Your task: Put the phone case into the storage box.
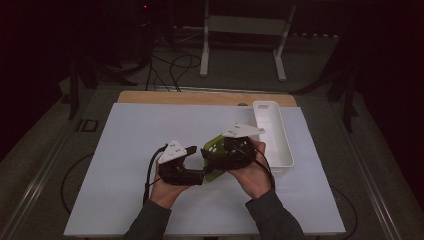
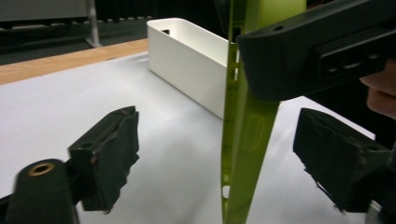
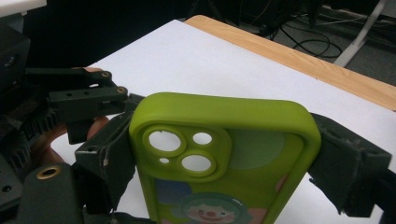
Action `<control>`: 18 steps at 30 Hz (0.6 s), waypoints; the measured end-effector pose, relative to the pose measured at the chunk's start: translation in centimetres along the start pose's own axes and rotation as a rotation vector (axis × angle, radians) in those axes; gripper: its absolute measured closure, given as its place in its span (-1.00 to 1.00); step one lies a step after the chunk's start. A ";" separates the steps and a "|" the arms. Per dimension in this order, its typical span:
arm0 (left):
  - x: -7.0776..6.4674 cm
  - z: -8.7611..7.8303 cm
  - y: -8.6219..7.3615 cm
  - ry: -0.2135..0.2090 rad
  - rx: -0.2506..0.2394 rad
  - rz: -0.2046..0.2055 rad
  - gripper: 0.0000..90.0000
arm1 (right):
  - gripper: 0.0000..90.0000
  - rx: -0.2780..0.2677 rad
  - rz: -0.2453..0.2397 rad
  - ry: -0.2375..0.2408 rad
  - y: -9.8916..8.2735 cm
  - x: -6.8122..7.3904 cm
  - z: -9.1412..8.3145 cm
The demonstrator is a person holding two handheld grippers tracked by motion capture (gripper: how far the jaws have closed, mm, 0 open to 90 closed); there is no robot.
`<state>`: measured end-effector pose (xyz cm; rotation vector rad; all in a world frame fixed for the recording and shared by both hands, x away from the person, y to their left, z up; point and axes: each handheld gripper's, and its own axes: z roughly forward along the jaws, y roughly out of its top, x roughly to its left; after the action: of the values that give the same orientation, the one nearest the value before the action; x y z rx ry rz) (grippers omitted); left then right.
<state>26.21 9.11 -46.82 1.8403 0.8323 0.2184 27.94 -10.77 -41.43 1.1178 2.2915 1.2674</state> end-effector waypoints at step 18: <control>0.5 -1.1 -0.6 0.050 -0.003 0.026 -1.00 | -0.66 0.002 0.015 -0.024 0.4 -0.2 -0.2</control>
<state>25.71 10.35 -47.02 1.8499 0.8423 0.2825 28.17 -10.89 -41.00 1.1468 2.2712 1.2505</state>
